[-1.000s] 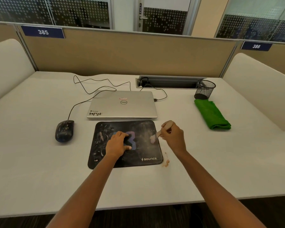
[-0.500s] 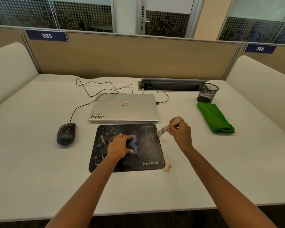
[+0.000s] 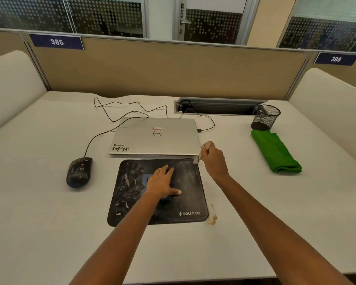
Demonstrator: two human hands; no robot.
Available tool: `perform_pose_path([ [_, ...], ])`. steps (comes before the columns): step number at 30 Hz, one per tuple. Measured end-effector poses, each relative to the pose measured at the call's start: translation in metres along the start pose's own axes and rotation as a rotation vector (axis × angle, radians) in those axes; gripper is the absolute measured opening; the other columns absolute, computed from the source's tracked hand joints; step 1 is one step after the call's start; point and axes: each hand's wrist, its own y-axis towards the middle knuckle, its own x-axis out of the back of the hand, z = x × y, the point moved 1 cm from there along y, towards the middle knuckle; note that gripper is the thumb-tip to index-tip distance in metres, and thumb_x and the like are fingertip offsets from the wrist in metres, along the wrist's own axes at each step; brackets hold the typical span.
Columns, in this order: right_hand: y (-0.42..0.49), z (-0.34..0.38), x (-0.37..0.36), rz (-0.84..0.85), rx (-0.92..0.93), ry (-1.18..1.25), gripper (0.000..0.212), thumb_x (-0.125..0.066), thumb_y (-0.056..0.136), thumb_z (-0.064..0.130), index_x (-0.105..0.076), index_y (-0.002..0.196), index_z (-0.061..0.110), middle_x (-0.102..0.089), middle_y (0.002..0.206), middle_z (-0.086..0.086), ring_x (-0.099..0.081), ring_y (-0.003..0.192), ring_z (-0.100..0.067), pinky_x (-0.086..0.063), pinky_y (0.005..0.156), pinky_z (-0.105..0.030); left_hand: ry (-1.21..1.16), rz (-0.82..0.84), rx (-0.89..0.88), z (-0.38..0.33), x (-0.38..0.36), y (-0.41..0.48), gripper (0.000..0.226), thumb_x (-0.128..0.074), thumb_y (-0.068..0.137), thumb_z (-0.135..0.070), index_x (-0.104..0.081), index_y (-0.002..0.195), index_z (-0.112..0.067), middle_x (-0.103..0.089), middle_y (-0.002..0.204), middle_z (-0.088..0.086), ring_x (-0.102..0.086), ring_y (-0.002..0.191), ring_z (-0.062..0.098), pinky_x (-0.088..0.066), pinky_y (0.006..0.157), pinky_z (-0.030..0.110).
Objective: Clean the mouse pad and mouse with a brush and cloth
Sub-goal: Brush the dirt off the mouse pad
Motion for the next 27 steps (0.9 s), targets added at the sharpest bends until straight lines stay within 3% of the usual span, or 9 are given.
perform_pose_path([
  [3,-0.007,-0.005,0.005,0.069,-0.004,-0.066,0.028,-0.036,0.099,0.022,-0.051,0.103,-0.002,-0.065,0.093,-0.018,-0.058,0.073,-0.020,-0.045,0.065,-0.024,0.013,-0.009,-0.006,0.001,-0.002,0.000,0.088,-0.055,0.086,-0.050,-0.005,0.150,-0.017,-0.001,0.159,0.005,-0.005,0.146,0.027,-0.014,0.120,0.041],
  [11,-0.068,-0.013,0.034,0.215,-0.096,0.044,0.035,-0.037,0.098,0.021,-0.056,0.095,-0.009,-0.066,0.087,-0.028,-0.065,0.080,-0.040,-0.053,0.078,-0.053,0.007,-0.020,-0.008,0.002,-0.004,-0.001,0.086,-0.053,0.087,-0.050,-0.005,0.150,-0.017,0.000,0.159,0.005,-0.004,0.146,0.027,-0.013,0.120,0.041],
  [16,-0.080,-0.009,0.050,0.289,-0.122,0.053,0.032,-0.041,0.096,0.019,-0.059,0.095,-0.007,-0.067,0.080,-0.015,-0.067,0.075,-0.029,-0.056,0.079,-0.044,0.001,-0.016,-0.007,0.002,-0.005,0.000,0.085,-0.052,0.087,-0.050,-0.004,0.150,-0.018,0.000,0.159,0.005,-0.003,0.147,0.026,-0.012,0.120,0.041],
  [21,-0.061,0.012,0.048,0.134,0.012,0.037,0.029,-0.039,0.098,0.018,-0.056,0.103,-0.004,-0.067,0.090,-0.024,-0.066,0.081,-0.035,-0.054,0.078,-0.048,-0.010,-0.011,-0.002,0.002,-0.005,-0.001,0.085,-0.053,0.087,-0.050,-0.004,0.150,-0.018,0.001,0.159,0.005,-0.002,0.147,0.026,-0.011,0.119,0.041],
  [27,-0.078,0.003,0.034,0.173,-0.042,0.028,0.030,-0.036,0.099,0.019,-0.056,0.099,-0.003,-0.067,0.087,-0.022,-0.066,0.080,-0.033,-0.053,0.079,-0.047,-0.021,-0.011,0.001,0.003,-0.006,-0.003,0.085,-0.052,0.088,-0.050,-0.003,0.150,-0.018,0.002,0.159,0.005,-0.001,0.147,0.027,-0.010,0.119,0.040],
])
